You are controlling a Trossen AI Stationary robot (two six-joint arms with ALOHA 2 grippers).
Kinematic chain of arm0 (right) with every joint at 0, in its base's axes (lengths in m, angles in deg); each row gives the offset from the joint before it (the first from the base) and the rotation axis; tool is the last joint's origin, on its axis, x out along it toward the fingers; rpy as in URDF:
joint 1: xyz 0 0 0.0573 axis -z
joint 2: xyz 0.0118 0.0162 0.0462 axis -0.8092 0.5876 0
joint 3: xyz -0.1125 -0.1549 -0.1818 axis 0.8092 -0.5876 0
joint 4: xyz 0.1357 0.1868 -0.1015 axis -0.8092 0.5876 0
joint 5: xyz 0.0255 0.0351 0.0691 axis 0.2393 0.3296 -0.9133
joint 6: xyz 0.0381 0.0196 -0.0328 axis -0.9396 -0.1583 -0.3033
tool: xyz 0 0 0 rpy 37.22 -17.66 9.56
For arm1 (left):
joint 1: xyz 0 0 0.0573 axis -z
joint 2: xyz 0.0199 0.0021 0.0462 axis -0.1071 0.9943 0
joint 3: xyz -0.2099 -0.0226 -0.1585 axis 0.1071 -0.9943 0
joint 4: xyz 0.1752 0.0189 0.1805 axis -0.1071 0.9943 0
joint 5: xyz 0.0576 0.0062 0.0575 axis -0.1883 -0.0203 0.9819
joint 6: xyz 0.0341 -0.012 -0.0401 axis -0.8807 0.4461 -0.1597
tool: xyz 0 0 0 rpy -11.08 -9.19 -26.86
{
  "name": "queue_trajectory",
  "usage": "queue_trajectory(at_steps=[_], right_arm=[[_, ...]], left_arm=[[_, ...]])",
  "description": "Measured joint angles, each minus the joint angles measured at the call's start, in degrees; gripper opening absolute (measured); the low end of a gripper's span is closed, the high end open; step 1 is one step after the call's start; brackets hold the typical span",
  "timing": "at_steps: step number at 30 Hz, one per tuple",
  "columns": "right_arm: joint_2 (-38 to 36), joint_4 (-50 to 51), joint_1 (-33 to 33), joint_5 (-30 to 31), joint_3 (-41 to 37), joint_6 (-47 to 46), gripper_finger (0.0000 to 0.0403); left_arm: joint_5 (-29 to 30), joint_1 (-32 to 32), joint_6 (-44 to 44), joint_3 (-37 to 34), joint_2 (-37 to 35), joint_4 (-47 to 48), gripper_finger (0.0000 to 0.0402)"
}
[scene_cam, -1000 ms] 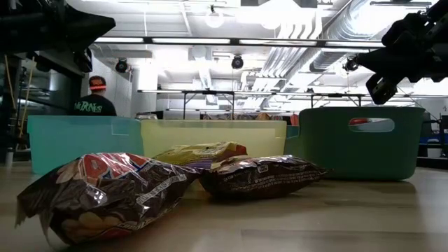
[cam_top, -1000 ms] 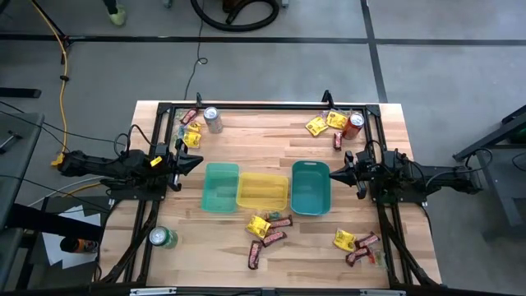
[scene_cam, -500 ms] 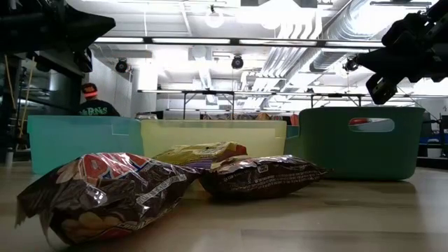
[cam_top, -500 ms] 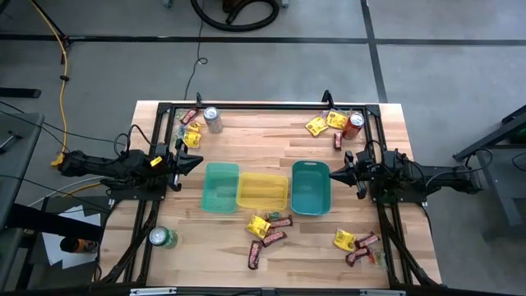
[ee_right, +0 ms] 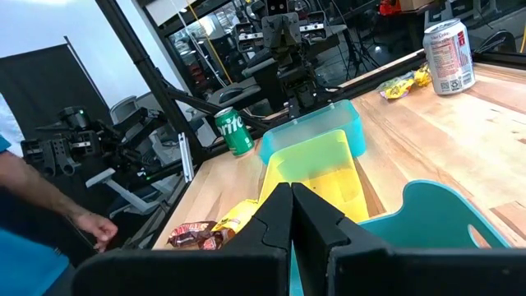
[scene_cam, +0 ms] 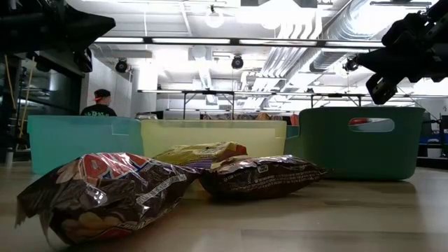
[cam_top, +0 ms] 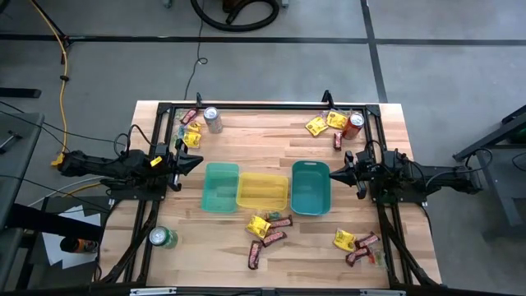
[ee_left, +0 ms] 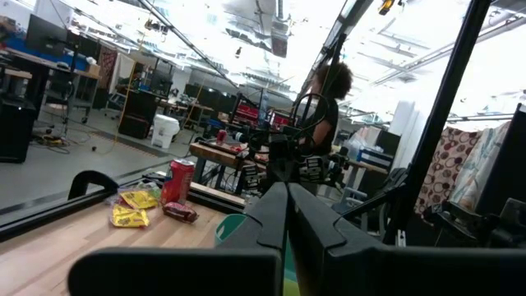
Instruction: Sort candy
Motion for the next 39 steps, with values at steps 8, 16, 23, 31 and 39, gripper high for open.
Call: queue_trajectory(at_steps=[8, 16, 23, 31, 39], right_arm=[[-0.02, -0.01, 0.0, 0.0, -0.01, -0.03, 0.0], [0.11, -5.2, 0.01, 4.68, -0.02, 1.97, 0.0], [0.24, -38.38, 0.15, 30.21, 0.03, -9.97, 0.0], [16.71, -11.82, 6.48, 29.66, 16.79, -11.66, 0.0008], [52.25, 10.21, 22.52, 14.39, 35.86, -6.55, 0.0097]], left_arm=[[-0.02, 0.02, 0.0, 0.01, 0.0, 0.0, 0.0001], [-0.02, 0.02, 0.0, 0.02, -0.01, 0.0, 0.0001], [-0.01, 0.02, 0.0, 0.01, -0.01, 0.02, 0.0001], [-0.01, 0.0, 0.0, 0.02, -0.02, 0.0, 0.0001], [0.0, 0.01, 0.0, 0.01, -0.01, 0.0, 0.0001]])
